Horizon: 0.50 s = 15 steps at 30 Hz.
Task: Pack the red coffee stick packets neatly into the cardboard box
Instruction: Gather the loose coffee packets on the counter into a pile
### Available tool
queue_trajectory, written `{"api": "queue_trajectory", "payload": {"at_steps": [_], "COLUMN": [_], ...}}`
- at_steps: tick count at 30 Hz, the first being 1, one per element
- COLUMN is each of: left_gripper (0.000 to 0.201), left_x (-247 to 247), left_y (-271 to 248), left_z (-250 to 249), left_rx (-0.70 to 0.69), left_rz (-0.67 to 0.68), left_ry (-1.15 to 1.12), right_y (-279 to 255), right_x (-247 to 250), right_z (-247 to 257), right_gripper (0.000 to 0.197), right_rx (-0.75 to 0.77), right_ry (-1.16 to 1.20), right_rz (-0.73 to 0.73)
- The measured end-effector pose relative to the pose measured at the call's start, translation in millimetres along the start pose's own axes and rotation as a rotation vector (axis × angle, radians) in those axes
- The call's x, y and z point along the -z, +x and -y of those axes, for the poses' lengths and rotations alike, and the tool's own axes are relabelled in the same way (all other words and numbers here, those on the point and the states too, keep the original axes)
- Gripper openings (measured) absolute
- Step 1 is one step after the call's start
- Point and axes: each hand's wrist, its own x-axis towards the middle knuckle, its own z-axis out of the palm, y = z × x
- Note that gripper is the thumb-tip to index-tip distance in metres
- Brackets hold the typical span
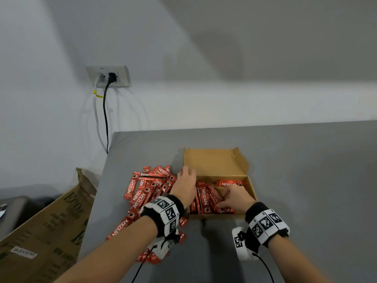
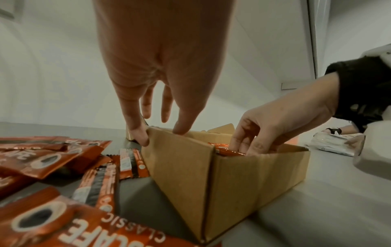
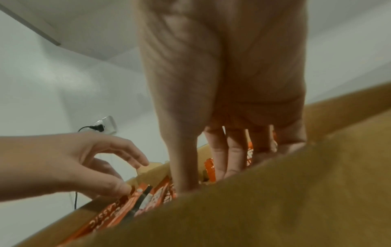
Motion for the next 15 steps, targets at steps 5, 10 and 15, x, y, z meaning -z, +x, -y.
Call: {"api": "queue_trajectory", "payload": {"at_steps": [5,10,15], "left_gripper": [0.037,0.035,0.032], "left_x": [1.0,1.8,8.6], "left_y": [4.3,8.3,6.8], "left_z": [3.6,6.5,14.1], "left_rx": [0.008,0.021,0.0], "left_rz": [0.026,0.051,0.011], "left_ry": [-0.055,-0.097,-0.15], "right_y": [-6.0,-10.4,-10.3], "right_x": [9.6,-7.4,-7.3], "right_z": [9.2,47.9,46.1], "right_gripper": [0.033,0.034,0.033], "right_rx": [0.012,0.128,0.122], "right_ry": [0.071,0.057,0.07], "right_rz": [-0.098,-0.106,-0.063]}}
